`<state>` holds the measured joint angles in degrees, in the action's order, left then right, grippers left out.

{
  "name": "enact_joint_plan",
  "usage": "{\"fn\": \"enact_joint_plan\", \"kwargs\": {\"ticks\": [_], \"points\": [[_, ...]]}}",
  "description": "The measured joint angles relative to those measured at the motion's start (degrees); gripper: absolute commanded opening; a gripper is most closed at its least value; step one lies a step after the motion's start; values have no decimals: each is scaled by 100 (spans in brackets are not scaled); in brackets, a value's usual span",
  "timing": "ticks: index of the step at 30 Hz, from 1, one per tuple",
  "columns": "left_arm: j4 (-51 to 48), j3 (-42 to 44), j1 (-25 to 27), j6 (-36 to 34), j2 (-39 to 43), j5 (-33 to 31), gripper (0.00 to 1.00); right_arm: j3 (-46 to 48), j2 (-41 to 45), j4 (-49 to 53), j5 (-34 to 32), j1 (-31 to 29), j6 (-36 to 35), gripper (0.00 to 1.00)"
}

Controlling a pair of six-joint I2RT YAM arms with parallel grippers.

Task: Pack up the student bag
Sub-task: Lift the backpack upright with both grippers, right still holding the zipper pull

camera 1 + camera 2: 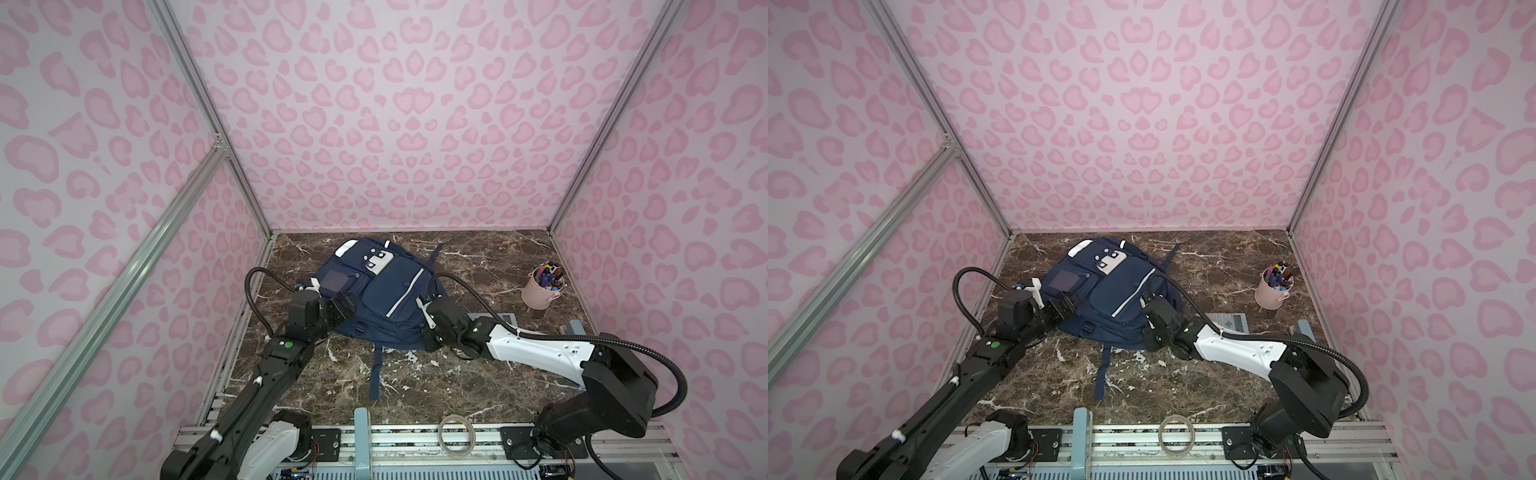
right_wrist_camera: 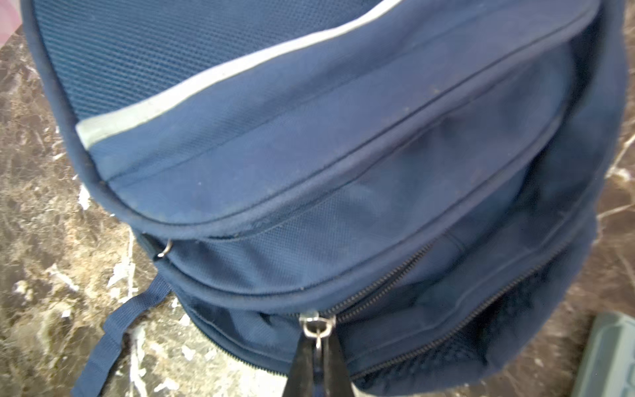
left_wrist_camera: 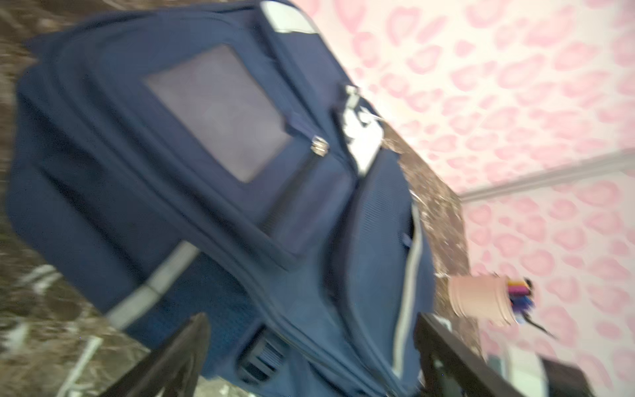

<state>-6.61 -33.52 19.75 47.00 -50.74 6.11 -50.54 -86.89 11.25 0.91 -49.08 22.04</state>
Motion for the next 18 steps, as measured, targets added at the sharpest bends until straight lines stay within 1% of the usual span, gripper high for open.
{"fn": "enact_joint_plan", "kwargs": {"ticks": [2,3,5,7,9,12,13,14,15,16,17,18], "points": [[367,424,612,341,299,-24,82,55,42,-50,13,-44,44,0],[619,704,872,623,254,-17,81,79,81,-72,-2,-79,76,0],[896,1078,1366,1121,-37,-59,82,109,177,-96,31,-120,83,0],[1150,1187,1906,1508,-385,-240,86,125,273,-103,63,-170,83,0],[1585,1106,2227,1729,-776,-452,88,127,308,-105,83,-221,83,0],[2044,800,2361,1808,-1384,-726,87,127,310,-103,66,-302,81,0],[2210,702,2391,1805,-1585,-824,77,127,304,-107,70,-323,81,0],[2293,629,2404,1805,-1742,-879,59,133,299,-107,81,-337,83,0],[2339,520,2413,1799,-1969,-949,30,144,291,-109,79,-339,83,0],[2356,452,2409,1770,-2159,-975,9,155,289,-107,72,-339,83,0],[2389,442,2396,1759,-2275,-977,3,157,286,-107,63,-308,83,0],[2382,444,2382,1781,-2361,-975,3,157,284,-107,68,-234,83,0]]}}
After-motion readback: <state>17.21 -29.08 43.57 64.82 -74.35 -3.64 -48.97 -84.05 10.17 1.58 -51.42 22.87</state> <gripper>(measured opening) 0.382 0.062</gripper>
